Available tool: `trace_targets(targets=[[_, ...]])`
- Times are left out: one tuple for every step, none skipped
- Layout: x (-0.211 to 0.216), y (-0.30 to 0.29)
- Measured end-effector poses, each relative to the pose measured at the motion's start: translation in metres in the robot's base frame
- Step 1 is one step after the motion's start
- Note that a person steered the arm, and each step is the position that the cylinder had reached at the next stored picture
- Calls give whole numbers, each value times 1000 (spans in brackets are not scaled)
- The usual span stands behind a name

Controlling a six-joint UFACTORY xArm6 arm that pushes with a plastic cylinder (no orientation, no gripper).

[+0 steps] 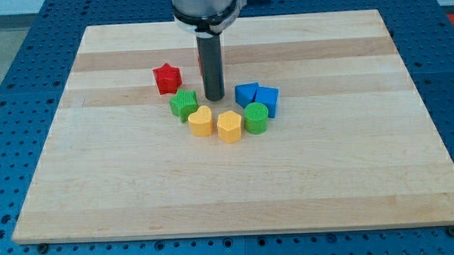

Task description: Push the red star on top into green star

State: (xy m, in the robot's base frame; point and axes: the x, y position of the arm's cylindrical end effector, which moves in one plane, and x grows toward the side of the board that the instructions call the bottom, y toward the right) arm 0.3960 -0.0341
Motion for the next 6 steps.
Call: trace_targets(targets=[[-31,-16],[-43,-51],[-43,-60],[-67,-53],[-91,-68],[-107,-105]])
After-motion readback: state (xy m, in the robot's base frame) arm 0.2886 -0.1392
